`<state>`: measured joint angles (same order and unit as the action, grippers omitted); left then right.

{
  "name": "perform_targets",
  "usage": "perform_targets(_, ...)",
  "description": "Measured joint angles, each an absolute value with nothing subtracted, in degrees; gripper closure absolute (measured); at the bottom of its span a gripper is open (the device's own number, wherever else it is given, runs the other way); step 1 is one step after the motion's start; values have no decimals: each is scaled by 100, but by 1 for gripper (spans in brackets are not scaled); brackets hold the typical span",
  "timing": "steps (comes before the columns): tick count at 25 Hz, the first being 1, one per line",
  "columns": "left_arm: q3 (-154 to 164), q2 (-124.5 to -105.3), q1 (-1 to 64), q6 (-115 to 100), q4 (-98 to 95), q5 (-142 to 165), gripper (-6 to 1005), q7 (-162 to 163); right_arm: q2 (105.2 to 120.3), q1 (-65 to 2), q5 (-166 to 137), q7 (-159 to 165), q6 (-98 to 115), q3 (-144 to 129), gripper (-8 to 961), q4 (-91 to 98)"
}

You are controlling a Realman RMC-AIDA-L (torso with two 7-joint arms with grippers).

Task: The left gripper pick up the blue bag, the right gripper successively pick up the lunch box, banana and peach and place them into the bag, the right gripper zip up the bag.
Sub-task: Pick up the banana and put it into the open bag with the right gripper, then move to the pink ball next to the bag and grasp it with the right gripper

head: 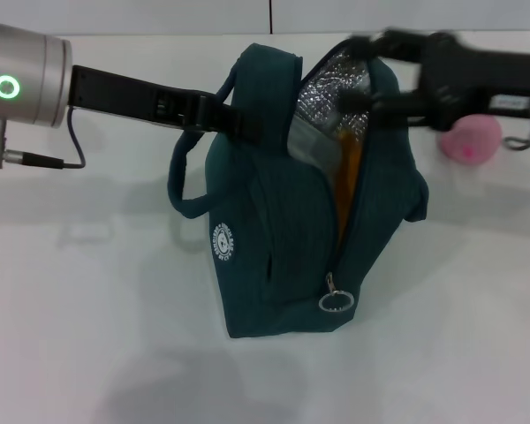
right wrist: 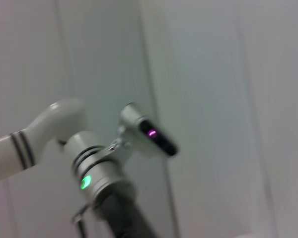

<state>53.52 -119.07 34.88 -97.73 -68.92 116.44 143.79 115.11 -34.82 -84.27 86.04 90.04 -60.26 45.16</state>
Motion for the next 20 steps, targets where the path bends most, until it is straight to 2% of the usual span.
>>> perform_targets(3,5352,-11909,3493,-9773,-6886,11644,955,14379,11452,-3260,-8432,8606,8932,-5596,94,4669)
perform_targets(8,5346,-11905,3485,-9774,-6878,11643,955,14378,11188,-2937,-8577,8577,8208,-5231,100,4620)
perform_targets(10,5344,-11905,3484,-9773,-6873,11643,955,14375,11142,-2857,-8802,8574,7796,-5227,101,4608)
perform_targets(13,5343,-11916,3483,-9773,-6866,11643,955,14366,11166,-2714,-9155,8504,7052,-5224,104,4586)
perform_targets(20,5344,-11919,3513,-9774,-6864,11544,955,14359,11406,-2745,-9702,8144,5758,-5268,108,4056)
